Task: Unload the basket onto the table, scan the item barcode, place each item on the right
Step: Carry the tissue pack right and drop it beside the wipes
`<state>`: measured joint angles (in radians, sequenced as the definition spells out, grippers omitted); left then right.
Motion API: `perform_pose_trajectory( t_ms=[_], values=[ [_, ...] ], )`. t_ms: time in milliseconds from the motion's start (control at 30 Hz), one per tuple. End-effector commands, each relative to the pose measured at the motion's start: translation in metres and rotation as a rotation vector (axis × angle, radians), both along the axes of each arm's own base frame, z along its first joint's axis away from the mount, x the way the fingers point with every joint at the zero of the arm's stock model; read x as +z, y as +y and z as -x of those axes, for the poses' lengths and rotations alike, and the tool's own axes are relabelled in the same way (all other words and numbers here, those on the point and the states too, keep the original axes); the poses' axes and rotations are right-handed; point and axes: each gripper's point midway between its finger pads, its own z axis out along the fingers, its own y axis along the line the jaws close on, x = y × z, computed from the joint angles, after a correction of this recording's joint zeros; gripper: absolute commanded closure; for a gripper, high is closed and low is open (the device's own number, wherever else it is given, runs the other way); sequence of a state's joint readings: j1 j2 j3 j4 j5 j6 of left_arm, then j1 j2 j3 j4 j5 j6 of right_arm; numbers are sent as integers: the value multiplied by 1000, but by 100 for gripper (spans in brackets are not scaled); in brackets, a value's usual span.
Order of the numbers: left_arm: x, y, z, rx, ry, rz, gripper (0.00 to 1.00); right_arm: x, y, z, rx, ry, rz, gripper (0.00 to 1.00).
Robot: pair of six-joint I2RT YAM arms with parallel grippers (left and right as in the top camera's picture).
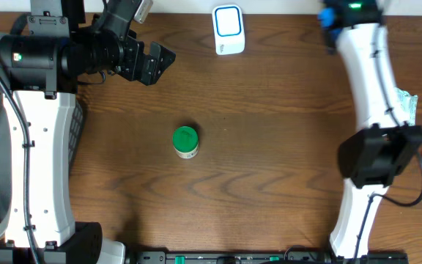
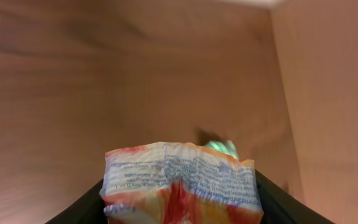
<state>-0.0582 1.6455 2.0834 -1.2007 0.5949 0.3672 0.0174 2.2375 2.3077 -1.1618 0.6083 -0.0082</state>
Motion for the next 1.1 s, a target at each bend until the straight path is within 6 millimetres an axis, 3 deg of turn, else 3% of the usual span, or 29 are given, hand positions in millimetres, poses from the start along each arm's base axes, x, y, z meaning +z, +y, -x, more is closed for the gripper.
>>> perform_pose_trajectory(
  t_ms=[0,67,267,433,633,867,933,1000,1067],
  values=[
    [-4,1,-1,-3,4,-9,2,-26,-62,19,-195,15,-75,46],
    [-4,1,-1,-3,4,-10,2,-40,-97,34,-277,27,-152,48],
    [-4,1,-1,-3,4,-10,2,-61,-170,67,-425,35,-245,49],
    [-4,1,-1,-3,4,-9,2,-81,-219,95,-571,7,-313,50],
    [-4,1,-1,-3,4,-10,2,-117,-251,108,-633,-6,-421,48],
    [-4,1,-1,-3,4,-10,2,-147,-269,124,-684,22,-456,41],
    [-4,1,-1,-3,4,-10,2,-147,-273,125,-690,18,-452,29],
    [-4,1,-1,-3,4,-10,2,-143,-275,126,-693,9,-449,3],
    [-4,1,-1,-3,4,-10,2,-134,-276,126,-692,-5,-445,1]
  ],
)
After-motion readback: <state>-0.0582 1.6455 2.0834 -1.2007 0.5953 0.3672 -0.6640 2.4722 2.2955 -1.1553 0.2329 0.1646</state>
